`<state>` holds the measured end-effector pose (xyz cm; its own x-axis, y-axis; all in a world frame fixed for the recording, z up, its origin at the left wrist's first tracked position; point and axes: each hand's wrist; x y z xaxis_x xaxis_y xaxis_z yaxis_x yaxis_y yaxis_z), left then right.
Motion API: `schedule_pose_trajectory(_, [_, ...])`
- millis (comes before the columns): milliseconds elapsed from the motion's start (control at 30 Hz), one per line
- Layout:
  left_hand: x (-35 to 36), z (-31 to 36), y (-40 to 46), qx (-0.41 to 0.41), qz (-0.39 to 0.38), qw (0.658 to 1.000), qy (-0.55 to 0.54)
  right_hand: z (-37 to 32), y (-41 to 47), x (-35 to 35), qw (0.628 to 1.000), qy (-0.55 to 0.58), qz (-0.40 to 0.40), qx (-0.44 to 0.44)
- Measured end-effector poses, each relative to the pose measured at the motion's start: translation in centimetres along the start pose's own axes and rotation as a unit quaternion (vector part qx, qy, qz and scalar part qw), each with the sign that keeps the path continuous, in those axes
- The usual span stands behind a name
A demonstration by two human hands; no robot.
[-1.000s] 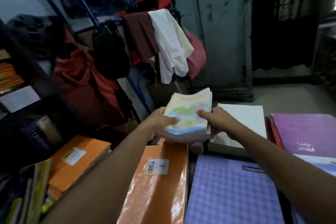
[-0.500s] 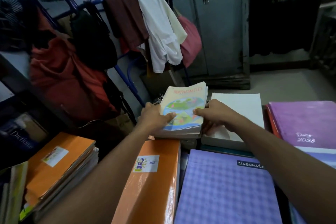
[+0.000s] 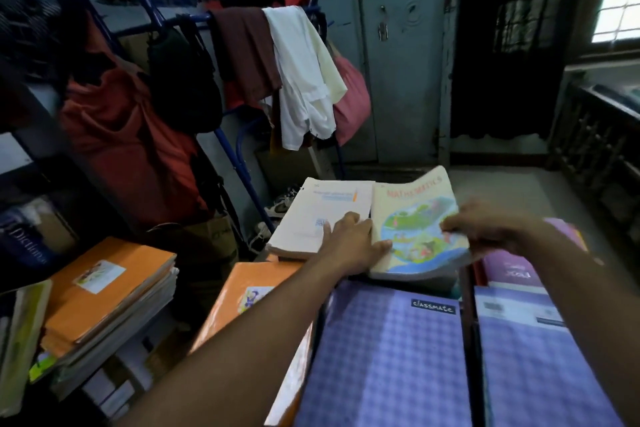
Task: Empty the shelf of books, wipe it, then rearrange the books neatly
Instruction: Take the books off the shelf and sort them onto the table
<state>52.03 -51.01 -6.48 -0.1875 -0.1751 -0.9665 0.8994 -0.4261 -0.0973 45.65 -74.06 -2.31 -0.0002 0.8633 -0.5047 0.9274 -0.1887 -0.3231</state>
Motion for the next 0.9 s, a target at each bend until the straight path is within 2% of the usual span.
schedule_pose_trajectory(167, [0.7,-0.8,-1.4,0.002,0.046,0.999,-0.012,1.0,-1.0,3.0,0.988,-0.151,0.042,0.009])
schedule_pose_trajectory(267, [-0.3,-2.2,-3.1,0.009,0.068,0.997,-0.018,1.2,-1.6,3.2,0.945,-0.303,0.124,0.014])
schedule_pose_trajectory(367, [-1.6,-3.7,-6.2,0.009,0.118,0.991,-0.059,-0.3,-3.1,4.1,0.915,-0.355,0.189,-0.046])
schedule_pose_trajectory(433, [-2.0,-5.7,-9.9,-0.001,0.163,0.980,-0.109,-3.1,-4.4,6.9,0.917,-0.344,0.155,-0.128])
schedule_pose_trajectory(500, [-2.1,-8.5,-14.4,-0.012,0.206,0.966,-0.153,-6.2,-6.1,11.6,0.915,-0.325,0.079,-0.225])
schedule_pose_trajectory(600, [-1.9,-14.5,-22.5,-0.052,0.296,0.943,-0.144,-10.9,-9.6,21.0,0.887,-0.310,-0.036,-0.340])
schedule_pose_trajectory(733, [-3.2,-21.4,-32.2,-0.136,0.389,0.906,-0.096,-15.3,-14.3,31.8,0.854,-0.287,-0.139,-0.411])
schedule_pose_trajectory(900, [-3.2,-28.8,-40.0,-0.210,0.464,0.860,-0.033,-17.0,-19.1,40.5,0.834,-0.238,-0.171,-0.467])
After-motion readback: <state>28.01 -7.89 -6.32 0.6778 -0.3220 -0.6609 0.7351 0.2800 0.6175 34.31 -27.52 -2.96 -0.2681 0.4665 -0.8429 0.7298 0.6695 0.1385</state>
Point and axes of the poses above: each hand's wrist, its own y-axis towards the middle knuckle, its own x-axis out of the palm, z = x × y, and after that the axes turned 3 degrees about -z, right-handed
